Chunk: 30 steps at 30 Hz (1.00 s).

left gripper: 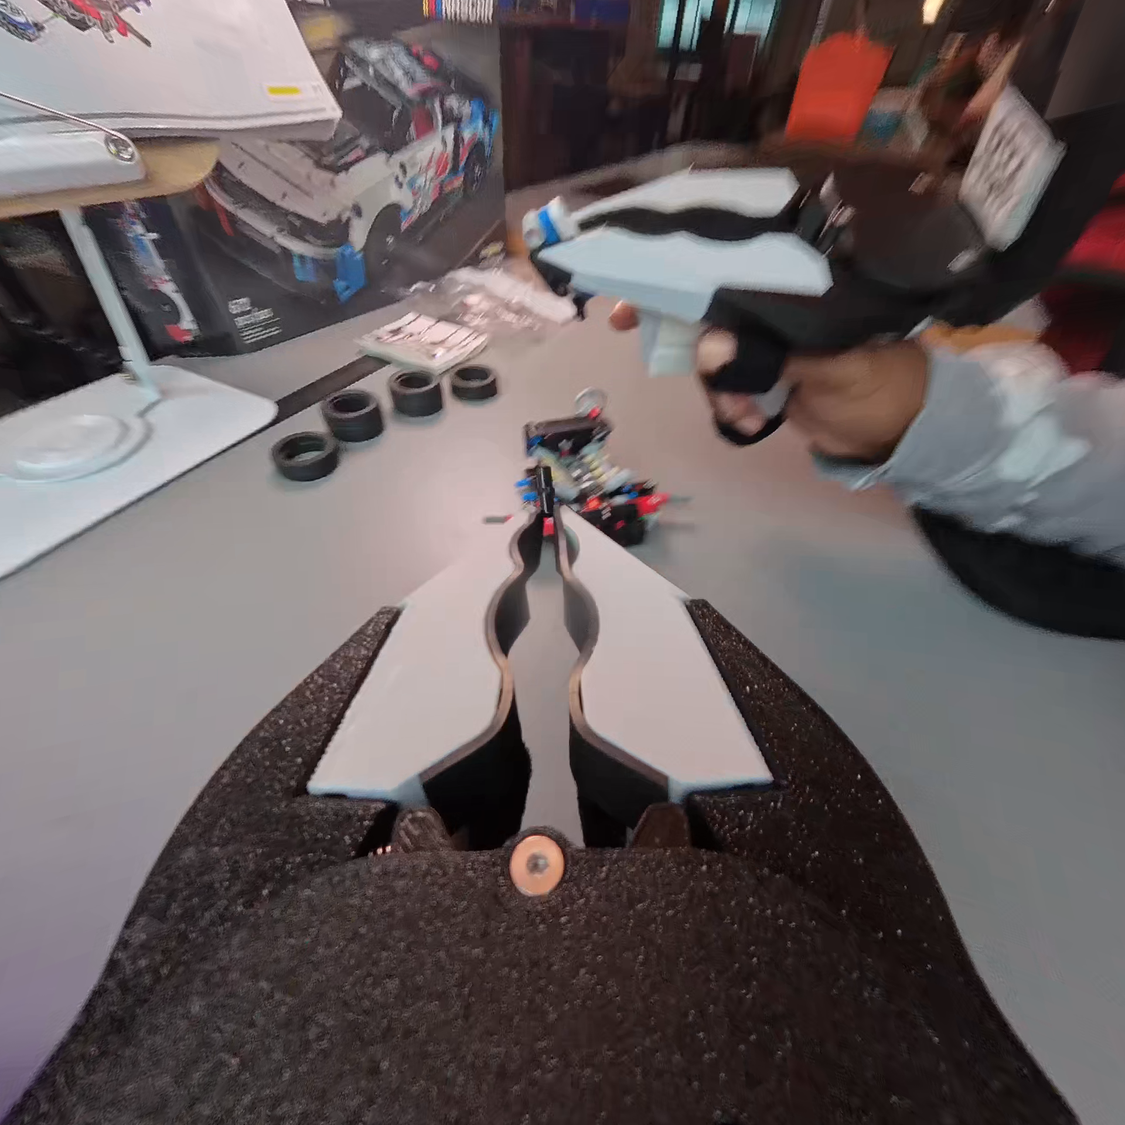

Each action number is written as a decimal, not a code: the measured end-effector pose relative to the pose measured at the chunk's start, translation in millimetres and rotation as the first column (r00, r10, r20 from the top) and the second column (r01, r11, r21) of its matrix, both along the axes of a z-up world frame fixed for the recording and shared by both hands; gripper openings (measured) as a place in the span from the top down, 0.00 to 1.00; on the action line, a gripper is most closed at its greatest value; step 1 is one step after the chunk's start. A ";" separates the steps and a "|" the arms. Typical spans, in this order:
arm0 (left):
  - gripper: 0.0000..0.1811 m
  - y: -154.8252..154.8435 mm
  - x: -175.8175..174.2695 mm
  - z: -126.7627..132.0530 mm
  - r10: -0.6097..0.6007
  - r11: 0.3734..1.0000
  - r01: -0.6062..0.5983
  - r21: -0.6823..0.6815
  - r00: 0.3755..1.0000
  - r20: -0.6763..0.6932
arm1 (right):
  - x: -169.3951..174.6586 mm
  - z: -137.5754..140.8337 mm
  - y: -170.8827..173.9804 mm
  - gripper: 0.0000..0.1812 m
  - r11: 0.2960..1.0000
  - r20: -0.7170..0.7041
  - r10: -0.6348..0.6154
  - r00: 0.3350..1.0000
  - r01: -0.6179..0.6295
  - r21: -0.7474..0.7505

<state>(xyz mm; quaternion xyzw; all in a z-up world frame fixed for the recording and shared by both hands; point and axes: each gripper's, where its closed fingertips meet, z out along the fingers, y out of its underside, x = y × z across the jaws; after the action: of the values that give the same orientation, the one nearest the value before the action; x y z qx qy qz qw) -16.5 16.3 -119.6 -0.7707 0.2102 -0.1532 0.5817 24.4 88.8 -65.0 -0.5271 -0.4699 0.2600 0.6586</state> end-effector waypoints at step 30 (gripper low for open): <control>0.86 -30.6 37.6 -10.5 -0.285 0.927 0.348 -0.140 0.896 0.341 | -28.4 -46.9 -90.2 0.96 0.522 -0.216 0.582 0.784 -0.564 -0.639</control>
<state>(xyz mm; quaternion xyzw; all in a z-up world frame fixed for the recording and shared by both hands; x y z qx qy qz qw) 21.1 -14.3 -130.1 -0.7455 0.2214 -0.3871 0.4954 -4.1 -1.4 -111.9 -0.5469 -0.4974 0.6065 0.2926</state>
